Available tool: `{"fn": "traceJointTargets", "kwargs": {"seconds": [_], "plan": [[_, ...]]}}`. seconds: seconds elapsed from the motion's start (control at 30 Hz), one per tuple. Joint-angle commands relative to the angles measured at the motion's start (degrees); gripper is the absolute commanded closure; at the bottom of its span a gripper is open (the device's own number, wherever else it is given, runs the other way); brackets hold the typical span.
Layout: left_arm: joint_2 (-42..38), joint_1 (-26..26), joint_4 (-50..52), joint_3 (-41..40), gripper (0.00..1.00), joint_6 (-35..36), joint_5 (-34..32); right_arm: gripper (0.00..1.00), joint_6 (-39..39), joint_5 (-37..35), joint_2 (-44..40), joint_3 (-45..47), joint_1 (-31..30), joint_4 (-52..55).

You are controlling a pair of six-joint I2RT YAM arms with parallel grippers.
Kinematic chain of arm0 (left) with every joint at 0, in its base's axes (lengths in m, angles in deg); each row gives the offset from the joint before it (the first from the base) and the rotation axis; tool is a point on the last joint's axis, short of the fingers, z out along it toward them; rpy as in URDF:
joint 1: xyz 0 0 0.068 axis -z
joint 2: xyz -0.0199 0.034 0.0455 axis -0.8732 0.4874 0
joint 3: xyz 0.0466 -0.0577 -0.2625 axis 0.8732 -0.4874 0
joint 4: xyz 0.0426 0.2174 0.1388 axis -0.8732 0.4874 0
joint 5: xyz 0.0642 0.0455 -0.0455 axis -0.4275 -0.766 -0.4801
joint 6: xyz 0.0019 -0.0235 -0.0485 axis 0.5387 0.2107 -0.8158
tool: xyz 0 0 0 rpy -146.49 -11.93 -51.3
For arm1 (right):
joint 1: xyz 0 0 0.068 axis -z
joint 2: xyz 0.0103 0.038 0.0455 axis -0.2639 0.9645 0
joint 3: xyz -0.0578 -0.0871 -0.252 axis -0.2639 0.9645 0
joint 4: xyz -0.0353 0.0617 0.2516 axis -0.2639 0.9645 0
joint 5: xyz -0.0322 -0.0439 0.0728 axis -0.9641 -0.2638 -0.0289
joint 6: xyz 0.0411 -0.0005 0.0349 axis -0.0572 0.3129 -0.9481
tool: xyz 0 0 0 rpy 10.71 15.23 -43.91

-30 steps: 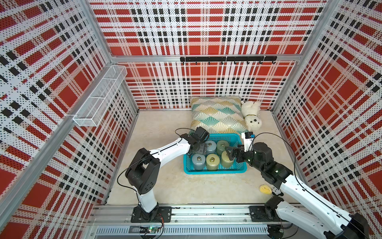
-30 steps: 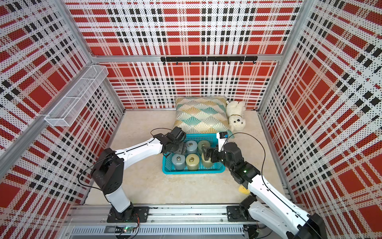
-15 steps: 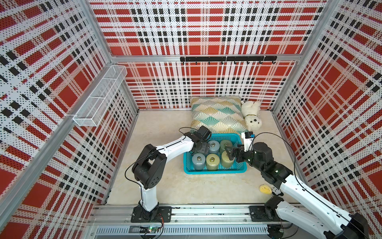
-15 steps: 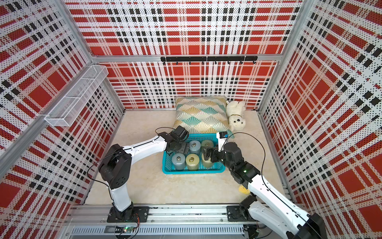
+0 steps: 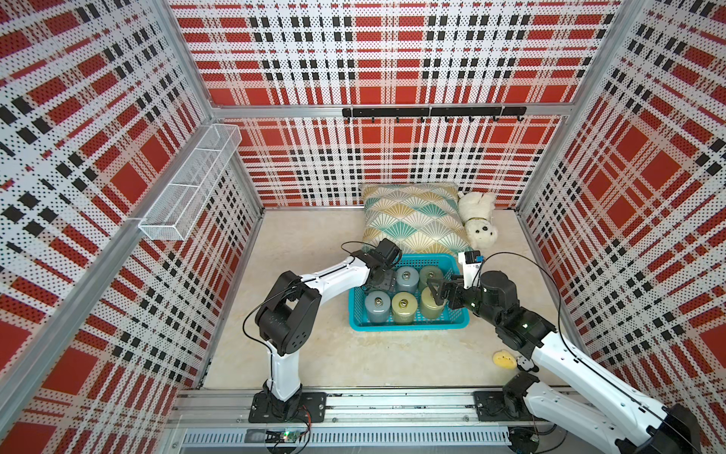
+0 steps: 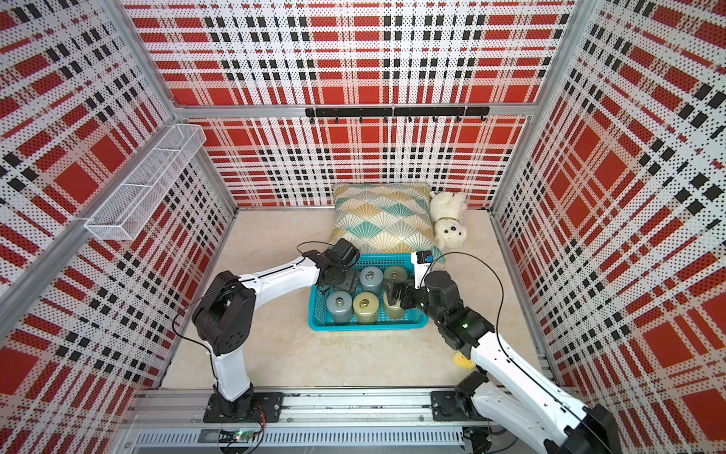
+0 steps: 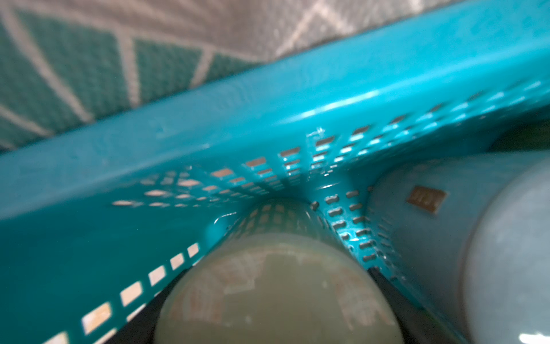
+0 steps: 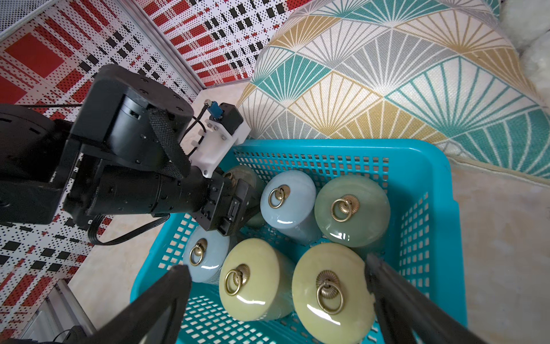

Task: Take the tea canister out of the basket
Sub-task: Pick up the tea canister from the basket, then place the tea canister at the center of the board.

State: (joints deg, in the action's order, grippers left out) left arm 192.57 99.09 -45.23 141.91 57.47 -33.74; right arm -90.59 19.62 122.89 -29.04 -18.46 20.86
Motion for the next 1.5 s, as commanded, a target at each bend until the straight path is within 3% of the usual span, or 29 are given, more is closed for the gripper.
{"fn": "traceJointTargets", "kwargs": {"seconds": [0.0,0.8,1.17,1.47], "plan": [[-1.4,-0.4,3.0,0.3,0.29,-0.4,-1.6,0.0,-0.5,0.3,0.5,0.7,-0.2,-1.5],[-8.8,-1.1,11.8,13.6,0.36,-1.2,-2.1,0.0,-1.2,8.3,2.9,2.7,-0.4,-7.5],[-15.6,-8.7,13.6,14.7,0.38,-1.2,-1.4,0.0,-1.3,9.2,4.7,2.7,-1.4,-8.8],[-20.6,-23.0,10.8,8.3,0.39,0.4,1.1,0.0,0.0,6.9,6.6,1.5,-5.4,-8.7]]}}
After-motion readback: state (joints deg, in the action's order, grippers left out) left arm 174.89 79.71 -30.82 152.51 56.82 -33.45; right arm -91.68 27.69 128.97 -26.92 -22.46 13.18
